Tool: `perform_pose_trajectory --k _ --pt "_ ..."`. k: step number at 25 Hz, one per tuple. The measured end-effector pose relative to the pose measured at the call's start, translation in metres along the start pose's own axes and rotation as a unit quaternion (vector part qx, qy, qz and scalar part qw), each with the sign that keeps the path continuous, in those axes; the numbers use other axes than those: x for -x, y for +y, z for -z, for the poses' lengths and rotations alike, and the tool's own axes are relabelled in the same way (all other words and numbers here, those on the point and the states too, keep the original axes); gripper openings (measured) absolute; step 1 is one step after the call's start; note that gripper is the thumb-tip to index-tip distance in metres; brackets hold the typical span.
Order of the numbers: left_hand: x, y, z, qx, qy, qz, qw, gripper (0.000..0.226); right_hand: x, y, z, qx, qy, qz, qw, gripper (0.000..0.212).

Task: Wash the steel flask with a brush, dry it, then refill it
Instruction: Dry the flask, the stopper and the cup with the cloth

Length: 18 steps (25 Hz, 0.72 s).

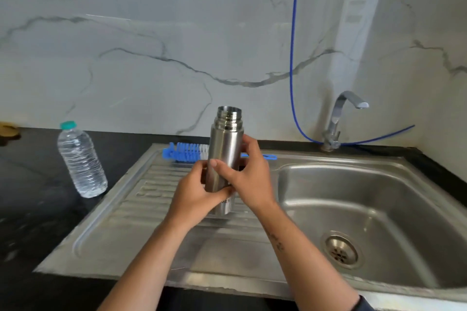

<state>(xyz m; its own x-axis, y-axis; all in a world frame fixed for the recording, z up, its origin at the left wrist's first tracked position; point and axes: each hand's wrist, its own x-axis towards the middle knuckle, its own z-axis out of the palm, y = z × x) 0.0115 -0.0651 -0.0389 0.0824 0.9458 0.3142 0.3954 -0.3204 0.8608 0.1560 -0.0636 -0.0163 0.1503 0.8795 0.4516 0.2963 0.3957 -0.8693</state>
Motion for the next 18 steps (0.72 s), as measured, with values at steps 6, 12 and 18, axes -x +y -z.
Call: perform_pose_trajectory --k 6,12,18 --pt "0.030 -0.019 0.031 -0.021 0.027 -0.007 0.999 0.055 0.018 0.003 -0.025 -0.016 -0.061 0.036 0.997 0.078" --pt "0.043 -0.040 0.045 -0.037 0.071 0.010 0.997 0.059 0.032 0.003 -0.041 0.018 -0.121 0.046 0.991 0.080" --pt "0.048 -0.050 0.045 -0.032 0.067 0.007 0.997 0.064 0.036 0.005 -0.045 0.043 -0.142 0.054 0.987 0.084"
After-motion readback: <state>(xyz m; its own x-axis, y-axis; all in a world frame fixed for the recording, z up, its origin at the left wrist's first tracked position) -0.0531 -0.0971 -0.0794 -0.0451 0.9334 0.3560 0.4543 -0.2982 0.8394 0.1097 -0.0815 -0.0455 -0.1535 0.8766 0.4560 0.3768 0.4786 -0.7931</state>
